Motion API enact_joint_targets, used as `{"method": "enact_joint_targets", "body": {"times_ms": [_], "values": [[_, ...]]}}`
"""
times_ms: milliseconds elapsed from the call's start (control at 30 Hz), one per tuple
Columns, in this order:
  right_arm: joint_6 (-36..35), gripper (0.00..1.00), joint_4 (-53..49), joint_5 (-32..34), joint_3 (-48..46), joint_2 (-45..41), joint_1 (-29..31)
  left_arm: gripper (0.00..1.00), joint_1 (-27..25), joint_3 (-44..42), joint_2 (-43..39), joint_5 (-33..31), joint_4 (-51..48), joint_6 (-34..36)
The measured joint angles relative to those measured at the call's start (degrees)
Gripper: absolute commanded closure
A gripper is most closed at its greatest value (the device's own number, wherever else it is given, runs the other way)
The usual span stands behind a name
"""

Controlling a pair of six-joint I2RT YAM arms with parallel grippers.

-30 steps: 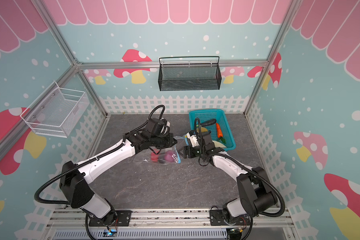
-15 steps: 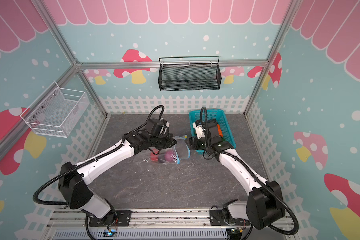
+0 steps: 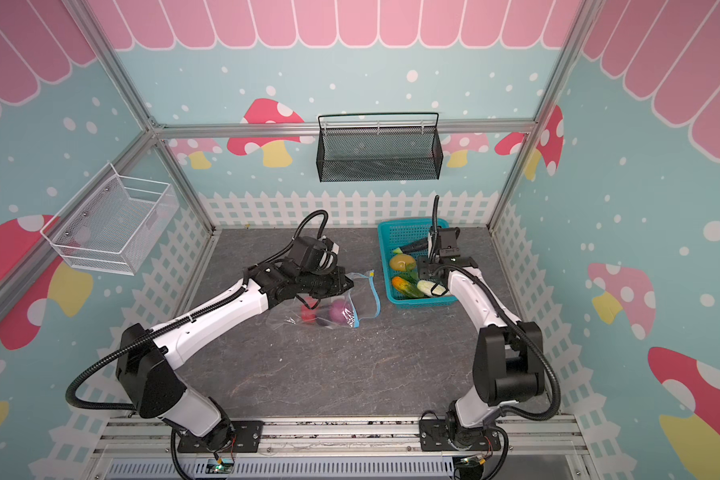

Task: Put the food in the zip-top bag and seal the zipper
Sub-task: 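Move the right gripper back over the basket toward the carrot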

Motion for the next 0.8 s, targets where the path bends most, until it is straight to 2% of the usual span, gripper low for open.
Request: {"method": "enact_joint_targets", "body": {"times_ms": [500,800], "values": [[-1.7,0.42,0.0,3.0,11.6,16.8,-3.6,1.0,0.2,0.0,0.0,1.2,0.5,0.0],[-1.9,0.43,-0.2,3.4,14.4,24.0,-4.1,1.0,0.5,0.0,0.0,1.9,0.5,0.0]]}}
